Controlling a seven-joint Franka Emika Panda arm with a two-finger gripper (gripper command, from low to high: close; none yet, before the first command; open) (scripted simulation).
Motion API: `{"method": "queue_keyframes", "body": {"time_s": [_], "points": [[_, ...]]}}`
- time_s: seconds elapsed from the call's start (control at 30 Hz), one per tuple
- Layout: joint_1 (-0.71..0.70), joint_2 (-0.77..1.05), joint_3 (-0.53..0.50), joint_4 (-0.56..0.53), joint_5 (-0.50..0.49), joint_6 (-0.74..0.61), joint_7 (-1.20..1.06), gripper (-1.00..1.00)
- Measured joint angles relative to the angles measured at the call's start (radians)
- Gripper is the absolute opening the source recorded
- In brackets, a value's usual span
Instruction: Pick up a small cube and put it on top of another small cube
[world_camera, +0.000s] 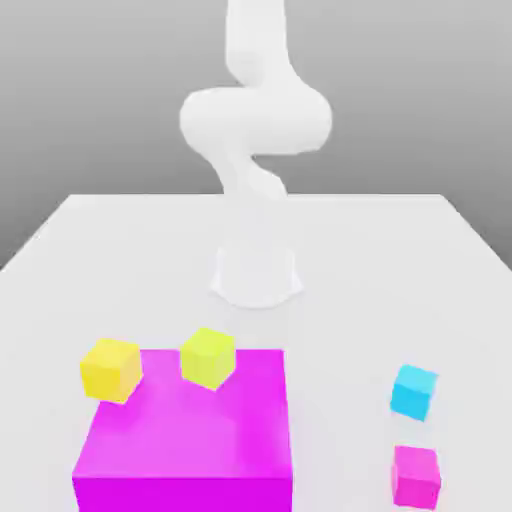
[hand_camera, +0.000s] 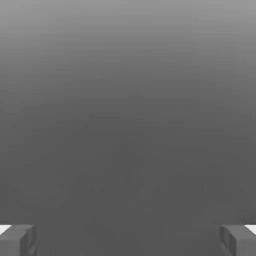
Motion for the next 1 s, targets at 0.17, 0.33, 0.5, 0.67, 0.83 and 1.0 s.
{"method": "queue_keyframes", "body": {"time_s": [0.17,0.33,0.5,0.67,0.83,1.0], "points": [[0.103,0.19,0.029,-0.097,0.014,0.114,-0.11,0.0],[0.191,0.37,0.072,-0.19,0.025,0.223,-0.213,0.0],[0.267,0.551,0.126,-0.284,0.021,0.332,-0.306,0.0],[0.352,0.735,0.175,-0.377,-0.029,0.441,-0.364,0.0],[0.406,0.918,0.121,-0.379,-0.134,0.576,-0.315,0.0],[0.456,1.017,0.062,-0.36,-0.172,0.656,-0.286,-1.0]]}}
